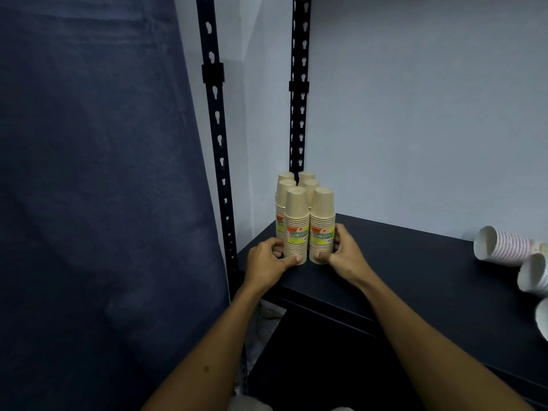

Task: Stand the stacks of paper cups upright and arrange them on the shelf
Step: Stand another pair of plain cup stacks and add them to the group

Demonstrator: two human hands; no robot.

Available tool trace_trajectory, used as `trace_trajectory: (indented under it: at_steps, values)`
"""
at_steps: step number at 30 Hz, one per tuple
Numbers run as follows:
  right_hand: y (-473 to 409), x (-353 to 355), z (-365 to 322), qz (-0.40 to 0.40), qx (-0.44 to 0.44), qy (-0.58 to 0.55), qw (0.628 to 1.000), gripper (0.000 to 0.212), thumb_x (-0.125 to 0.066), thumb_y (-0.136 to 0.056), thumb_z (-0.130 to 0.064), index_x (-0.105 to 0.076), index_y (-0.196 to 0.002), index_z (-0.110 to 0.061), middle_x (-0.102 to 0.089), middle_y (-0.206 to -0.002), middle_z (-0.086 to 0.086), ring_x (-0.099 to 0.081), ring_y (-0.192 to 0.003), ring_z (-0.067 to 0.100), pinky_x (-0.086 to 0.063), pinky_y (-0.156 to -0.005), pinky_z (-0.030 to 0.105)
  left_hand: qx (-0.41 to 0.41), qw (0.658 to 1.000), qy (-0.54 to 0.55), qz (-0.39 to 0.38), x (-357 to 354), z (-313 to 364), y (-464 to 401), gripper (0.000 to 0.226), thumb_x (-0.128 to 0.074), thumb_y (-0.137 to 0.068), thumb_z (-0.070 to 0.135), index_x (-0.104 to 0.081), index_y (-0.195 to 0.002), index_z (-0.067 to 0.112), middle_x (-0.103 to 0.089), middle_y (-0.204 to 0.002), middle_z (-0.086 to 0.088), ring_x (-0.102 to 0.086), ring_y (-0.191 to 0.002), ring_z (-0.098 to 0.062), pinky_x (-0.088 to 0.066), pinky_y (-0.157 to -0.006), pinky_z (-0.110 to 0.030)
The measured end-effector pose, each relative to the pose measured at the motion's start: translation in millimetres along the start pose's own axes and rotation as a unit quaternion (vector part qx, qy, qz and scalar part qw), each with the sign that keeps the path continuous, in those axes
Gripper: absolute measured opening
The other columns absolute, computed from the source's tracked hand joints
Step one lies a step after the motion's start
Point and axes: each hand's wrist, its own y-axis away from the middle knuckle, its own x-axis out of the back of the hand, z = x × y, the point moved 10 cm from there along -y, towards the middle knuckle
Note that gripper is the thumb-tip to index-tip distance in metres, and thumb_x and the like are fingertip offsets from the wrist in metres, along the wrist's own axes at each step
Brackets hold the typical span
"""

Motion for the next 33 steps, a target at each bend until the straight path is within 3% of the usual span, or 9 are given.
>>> trace_trajectory:
  at_steps: [12,25,33]
  values:
    - [1.5,0.9,-1.0,0.006,0.005,-0.021,1.000,0.064,-0.077,-0.073,0.002,-0.048,-0.126,-0.018,-0.064,-0.118,-0.005,-0.061,-0.106,0.003,-0.048,-0.082,0.017,-0.015,1.000,-0.026,0.009,-2.5,-0.5,0.2,0.054,-0.082,-0.067,0.045,-0.067,-0.111,0.018,-0.069,-0.094,0.008,-0.062,-0.084,-0.005,-0.054,-0.074,-0.024]
    - [0.0,1.5,1.3,0.007,0.001,-0.011,1.000,0.067,-0.079,-0.070,0.000,-0.048,-0.127,-0.018,-0.064,-0.121,-0.003,-0.062,-0.109,0.009,-0.050,-0.093,0.028,-0.017,0.999,-0.027,0.013,-1.7,1.5,2.0,0.052,-0.081,-0.069,0.042,-0.066,-0.113,0.018,-0.069,-0.098,0.004,-0.062,-0.087,-0.008,-0.055,-0.078,-0.027]
    - [1.4,2.2,-1.5,0.012,0.006,0.010,1.000,0.066,-0.080,-0.070,-0.003,-0.049,-0.127,-0.020,-0.064,-0.119,-0.005,-0.062,-0.108,0.009,-0.050,-0.093,0.029,-0.015,0.999,-0.034,0.009,-2.1,2.7,2.6,0.055,-0.081,-0.070,0.042,-0.065,-0.116,0.016,-0.070,-0.102,0.002,-0.062,-0.089,-0.009,-0.055,-0.079,-0.027]
